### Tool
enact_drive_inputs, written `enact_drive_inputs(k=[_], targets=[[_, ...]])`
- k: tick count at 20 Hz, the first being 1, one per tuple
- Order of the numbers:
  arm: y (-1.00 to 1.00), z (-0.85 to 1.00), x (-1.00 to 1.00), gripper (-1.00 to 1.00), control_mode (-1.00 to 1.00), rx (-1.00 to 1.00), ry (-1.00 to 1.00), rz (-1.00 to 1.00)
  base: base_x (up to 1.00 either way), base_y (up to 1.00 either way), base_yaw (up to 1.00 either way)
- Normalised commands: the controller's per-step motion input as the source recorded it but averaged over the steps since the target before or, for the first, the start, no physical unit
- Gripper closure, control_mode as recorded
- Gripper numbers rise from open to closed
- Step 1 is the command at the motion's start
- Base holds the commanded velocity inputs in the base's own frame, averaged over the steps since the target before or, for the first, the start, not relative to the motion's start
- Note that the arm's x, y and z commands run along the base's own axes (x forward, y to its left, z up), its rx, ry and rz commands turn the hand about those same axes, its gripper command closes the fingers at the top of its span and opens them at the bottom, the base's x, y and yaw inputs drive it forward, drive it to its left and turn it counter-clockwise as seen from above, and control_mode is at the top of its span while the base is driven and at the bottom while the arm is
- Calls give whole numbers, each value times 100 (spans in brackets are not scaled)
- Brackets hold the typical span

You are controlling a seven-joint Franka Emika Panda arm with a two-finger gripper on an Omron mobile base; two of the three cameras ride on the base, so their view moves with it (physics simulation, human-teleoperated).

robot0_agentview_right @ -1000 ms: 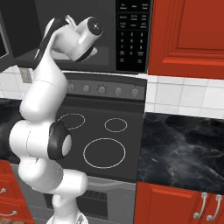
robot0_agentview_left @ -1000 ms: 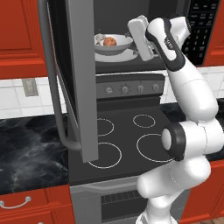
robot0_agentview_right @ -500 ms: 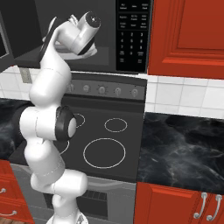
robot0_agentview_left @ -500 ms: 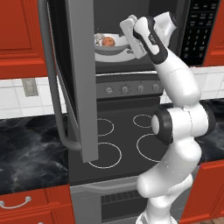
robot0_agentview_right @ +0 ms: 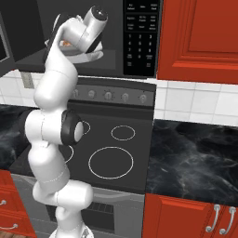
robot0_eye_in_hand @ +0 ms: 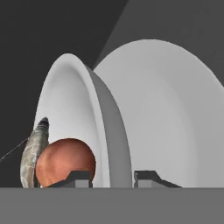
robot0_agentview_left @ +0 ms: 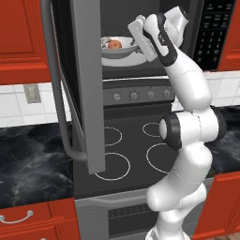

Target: The microwave is finished heating the fish and onion. Take the bowl containing the food and place it on the dining counter.

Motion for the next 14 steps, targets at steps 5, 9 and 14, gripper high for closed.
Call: enact_drive_inputs(k=[5, 9, 14], targets=[[0, 0, -2, 100, -100, 0, 0, 0, 0, 0, 0], [-25, 0, -55, 100, -100, 3, -2, 0, 0, 0, 0], [-40, 0, -98, 100, -100, 7, -11, 2, 0, 0, 0]])
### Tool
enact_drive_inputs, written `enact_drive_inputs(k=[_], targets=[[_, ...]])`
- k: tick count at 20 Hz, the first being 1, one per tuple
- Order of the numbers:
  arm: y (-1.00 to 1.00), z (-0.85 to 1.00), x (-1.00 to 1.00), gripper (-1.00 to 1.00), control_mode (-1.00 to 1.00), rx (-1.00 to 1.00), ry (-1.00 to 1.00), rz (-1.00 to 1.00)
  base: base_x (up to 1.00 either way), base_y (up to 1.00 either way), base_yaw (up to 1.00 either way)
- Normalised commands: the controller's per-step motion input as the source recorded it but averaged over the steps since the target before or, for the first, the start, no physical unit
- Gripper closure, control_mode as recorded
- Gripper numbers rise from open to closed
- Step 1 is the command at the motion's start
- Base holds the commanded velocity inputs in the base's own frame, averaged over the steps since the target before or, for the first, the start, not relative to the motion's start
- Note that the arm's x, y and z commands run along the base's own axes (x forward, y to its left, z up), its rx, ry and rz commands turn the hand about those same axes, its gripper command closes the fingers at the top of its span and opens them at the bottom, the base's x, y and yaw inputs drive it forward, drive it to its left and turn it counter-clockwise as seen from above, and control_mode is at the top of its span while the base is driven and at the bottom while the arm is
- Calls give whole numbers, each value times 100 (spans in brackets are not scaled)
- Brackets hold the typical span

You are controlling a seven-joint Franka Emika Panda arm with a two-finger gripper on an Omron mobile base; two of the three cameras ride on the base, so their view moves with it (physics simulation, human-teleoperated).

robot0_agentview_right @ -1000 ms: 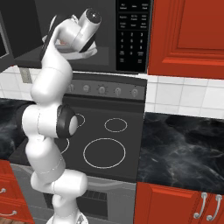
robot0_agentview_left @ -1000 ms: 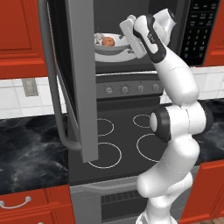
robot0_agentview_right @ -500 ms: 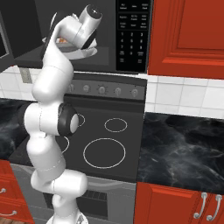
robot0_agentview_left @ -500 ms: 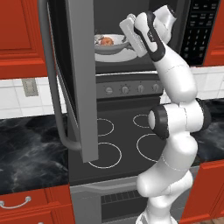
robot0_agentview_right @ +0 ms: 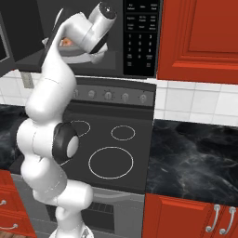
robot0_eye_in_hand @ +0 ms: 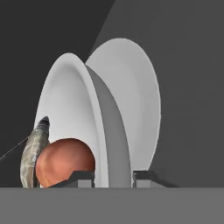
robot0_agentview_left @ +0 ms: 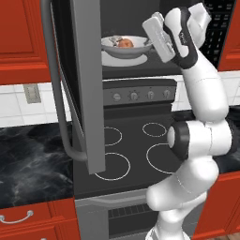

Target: The microwave is finished heating the fish and onion. Take the bowl containing the food and place it on the dining counter.

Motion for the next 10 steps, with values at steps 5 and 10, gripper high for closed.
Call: enact_drive_inputs(k=[5, 10], targets=[[-54, 0, -100, 100, -100, 12, -21, 6, 0, 0, 0], [-67, 0, -100, 100, -100, 10, -20, 5, 0, 0, 0]])
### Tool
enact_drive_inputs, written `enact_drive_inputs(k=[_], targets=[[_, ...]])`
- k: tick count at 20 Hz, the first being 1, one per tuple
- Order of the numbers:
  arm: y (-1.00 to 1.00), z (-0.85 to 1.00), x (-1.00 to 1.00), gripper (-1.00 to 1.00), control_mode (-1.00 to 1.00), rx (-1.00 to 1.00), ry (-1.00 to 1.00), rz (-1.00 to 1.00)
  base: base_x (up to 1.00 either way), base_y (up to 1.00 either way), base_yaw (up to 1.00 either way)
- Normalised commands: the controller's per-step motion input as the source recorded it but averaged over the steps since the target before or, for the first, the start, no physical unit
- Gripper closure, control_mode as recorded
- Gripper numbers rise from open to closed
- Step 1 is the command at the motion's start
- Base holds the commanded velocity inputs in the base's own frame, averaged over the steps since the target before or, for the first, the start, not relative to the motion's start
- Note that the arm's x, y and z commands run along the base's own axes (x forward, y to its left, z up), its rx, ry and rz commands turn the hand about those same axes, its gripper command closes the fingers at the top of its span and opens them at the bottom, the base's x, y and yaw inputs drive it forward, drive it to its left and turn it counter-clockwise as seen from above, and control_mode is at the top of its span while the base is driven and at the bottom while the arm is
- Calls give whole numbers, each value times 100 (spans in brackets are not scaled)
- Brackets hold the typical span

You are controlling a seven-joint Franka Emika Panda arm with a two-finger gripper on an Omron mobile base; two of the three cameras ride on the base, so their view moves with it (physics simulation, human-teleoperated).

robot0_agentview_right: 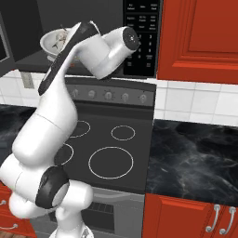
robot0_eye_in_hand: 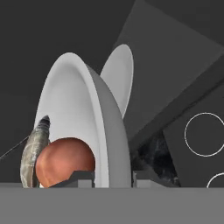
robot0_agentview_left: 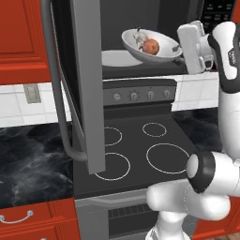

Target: The microwave is finished heating the fish and onion. Take the bowl containing the food and place it on the dining counter.

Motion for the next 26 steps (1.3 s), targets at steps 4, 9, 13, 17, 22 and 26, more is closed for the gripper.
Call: enact_drive_inputs(k=[4, 9, 13, 17, 22, 26], targets=[[-61, 0, -100, 100, -100, 1, -14, 9, 0, 0, 0], [-30, -28, -100, 100, -100, -10, -5, 20, 0, 0, 0], [-12, -61, -100, 100, -100, -19, 0, 26, 0, 0, 0], [-2, -72, -100, 100, -100, -19, 2, 24, 0, 0, 0], [0, -16, -31, 100, -100, -7, 6, 7, 0, 0, 0], [0, 0, 0, 100, -100, 0, 0, 0, 0, 0, 0]])
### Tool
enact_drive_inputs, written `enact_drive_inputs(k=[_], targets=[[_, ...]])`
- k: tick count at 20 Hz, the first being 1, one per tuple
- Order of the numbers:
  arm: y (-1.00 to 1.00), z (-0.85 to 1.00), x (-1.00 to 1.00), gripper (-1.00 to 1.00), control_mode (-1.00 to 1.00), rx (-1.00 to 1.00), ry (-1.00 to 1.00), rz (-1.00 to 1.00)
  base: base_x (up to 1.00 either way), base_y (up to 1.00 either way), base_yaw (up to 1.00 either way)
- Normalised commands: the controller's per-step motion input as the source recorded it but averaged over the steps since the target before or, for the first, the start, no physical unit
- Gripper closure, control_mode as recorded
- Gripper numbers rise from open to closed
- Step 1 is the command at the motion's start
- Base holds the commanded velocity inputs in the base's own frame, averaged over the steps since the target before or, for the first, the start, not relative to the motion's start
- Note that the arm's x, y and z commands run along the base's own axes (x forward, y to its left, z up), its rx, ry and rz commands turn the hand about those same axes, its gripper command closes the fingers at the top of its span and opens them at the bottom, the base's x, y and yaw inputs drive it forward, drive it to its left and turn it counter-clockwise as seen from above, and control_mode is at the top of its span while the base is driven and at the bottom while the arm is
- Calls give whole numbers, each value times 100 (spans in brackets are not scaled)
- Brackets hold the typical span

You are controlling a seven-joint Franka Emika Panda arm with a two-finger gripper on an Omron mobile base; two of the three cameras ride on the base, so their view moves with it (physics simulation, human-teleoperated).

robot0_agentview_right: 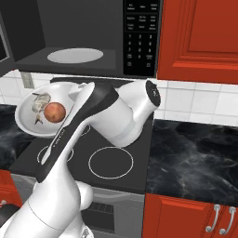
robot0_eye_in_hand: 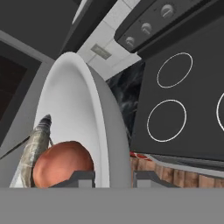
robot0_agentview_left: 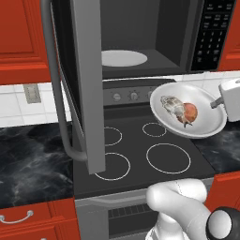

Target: The microwave is finished heating the fish and onion. Take the bowl containing the food and place it on the dining counter.

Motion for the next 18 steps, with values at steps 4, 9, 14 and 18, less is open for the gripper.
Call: enact_drive_inputs(k=[4, 9, 14, 18], targets=[[0, 0, 0, 100, -100, 0, 0, 0, 0, 0, 0], [-18, 0, 0, 100, 100, 0, 0, 0, 0, -28, 4], [0, 0, 0, 100, 100, 0, 0, 0, -35, -89, 33], [0, 0, 0, 100, 100, 0, 0, 0, -80, -70, 61]])
